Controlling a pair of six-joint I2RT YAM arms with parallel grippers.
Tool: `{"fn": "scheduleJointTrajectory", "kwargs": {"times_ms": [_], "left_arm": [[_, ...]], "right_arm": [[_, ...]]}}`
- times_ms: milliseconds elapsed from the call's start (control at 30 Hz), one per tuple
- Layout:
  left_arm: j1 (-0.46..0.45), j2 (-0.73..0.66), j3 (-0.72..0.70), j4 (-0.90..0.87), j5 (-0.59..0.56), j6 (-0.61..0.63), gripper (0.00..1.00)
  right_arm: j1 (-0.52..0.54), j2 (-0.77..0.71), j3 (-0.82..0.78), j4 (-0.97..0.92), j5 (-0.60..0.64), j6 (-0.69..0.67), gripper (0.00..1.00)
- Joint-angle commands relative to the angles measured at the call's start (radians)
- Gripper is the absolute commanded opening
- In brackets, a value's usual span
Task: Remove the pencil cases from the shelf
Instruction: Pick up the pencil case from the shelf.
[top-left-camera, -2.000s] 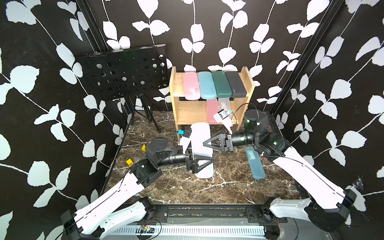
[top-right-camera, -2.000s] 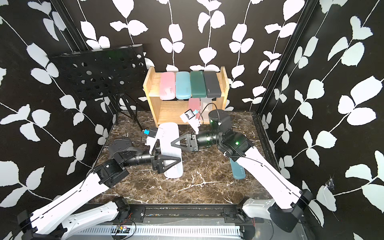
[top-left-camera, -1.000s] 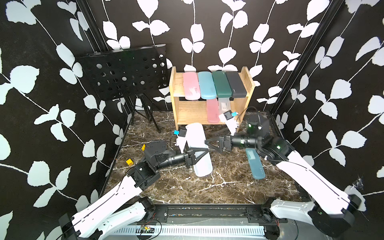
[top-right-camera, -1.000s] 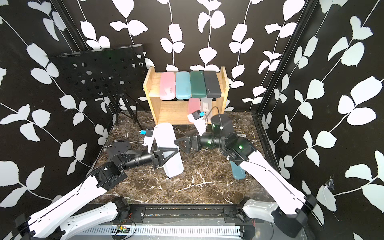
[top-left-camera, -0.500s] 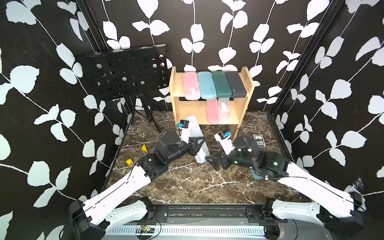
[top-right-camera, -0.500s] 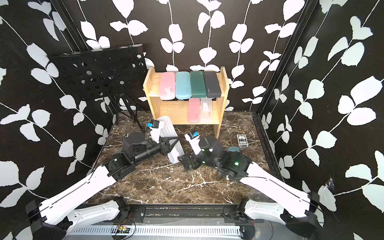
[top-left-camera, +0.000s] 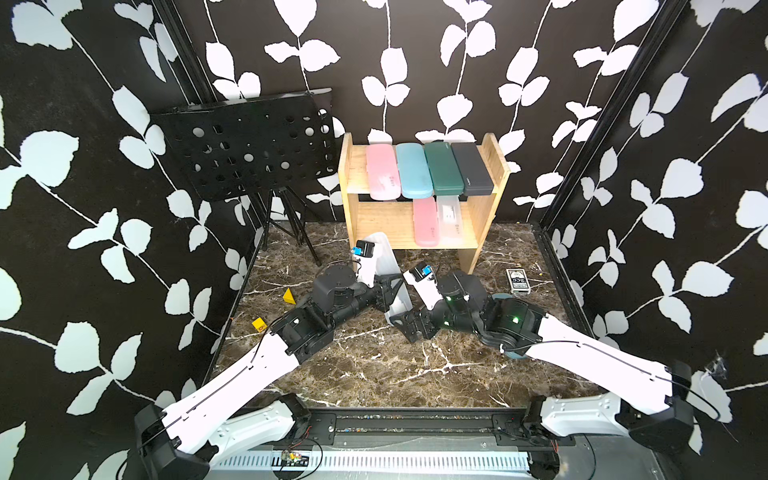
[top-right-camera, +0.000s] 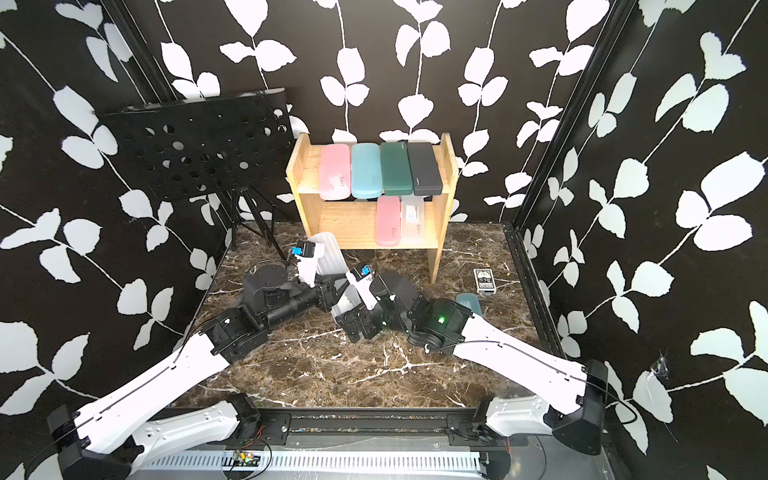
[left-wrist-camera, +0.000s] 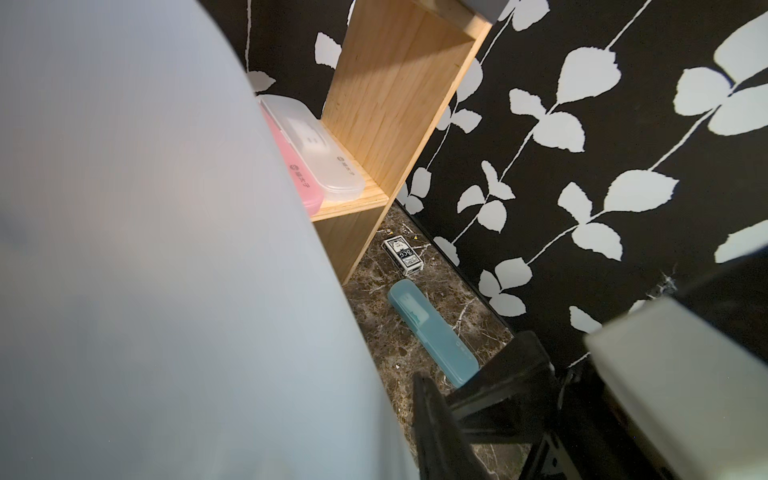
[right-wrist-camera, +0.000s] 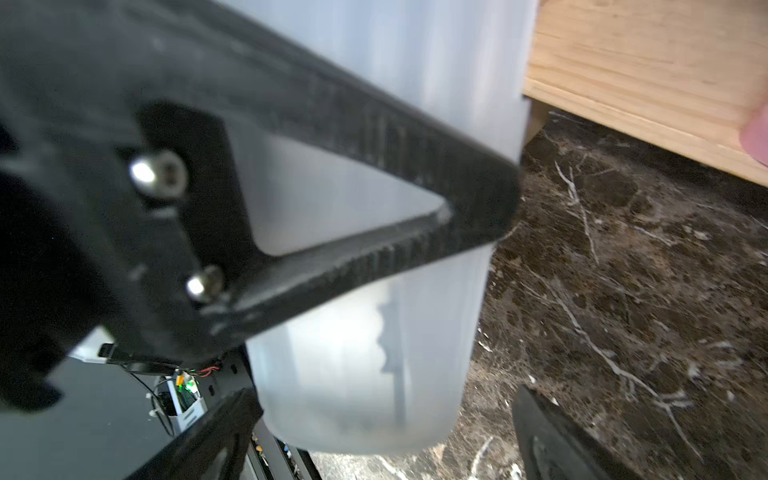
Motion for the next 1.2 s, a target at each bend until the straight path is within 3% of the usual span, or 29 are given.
{"fn": "scheduleJointTrajectory", "kwargs": {"times_ms": [0,267,533,600,733,833,1167], "left_arm": [[-0.004,-0.035,-0.011,0.064,0.040,-0.015,0.01],[0.001,-0.041,0.012,0.021,0.071,-0.007,0.04],[0.008,-0.064,-0.007,0.018,0.069,-0.007,0.08],[0.011,-0.069,-0.009,0.019,0.074,-0.011,0.20],[0.022,-0.070,-0.005,0.019,0.090,-0.009,0.76],[0.022,-0.081,0.006,-0.003,0.055,0.006,0.98],[0.026,-0.190,-0.045,-0.089,-0.159,0.055,0.99]], "right_arm": [[0.010,0.011,0.038,0.088,-0.035,0.010,0.99],[0.010,0.047,0.050,0.110,-0.009,0.005,0.99],[0.009,0.025,0.032,0.148,-0.023,0.005,0.70],[0.010,0.020,0.023,0.149,-0.024,0.013,0.66],[0.003,-0.001,-0.008,0.134,0.002,0.035,0.62],[-0.033,-0.040,-0.055,0.089,0.023,0.071,0.61],[-0.193,-0.261,-0.355,-0.248,0.126,0.255,0.61]]}}
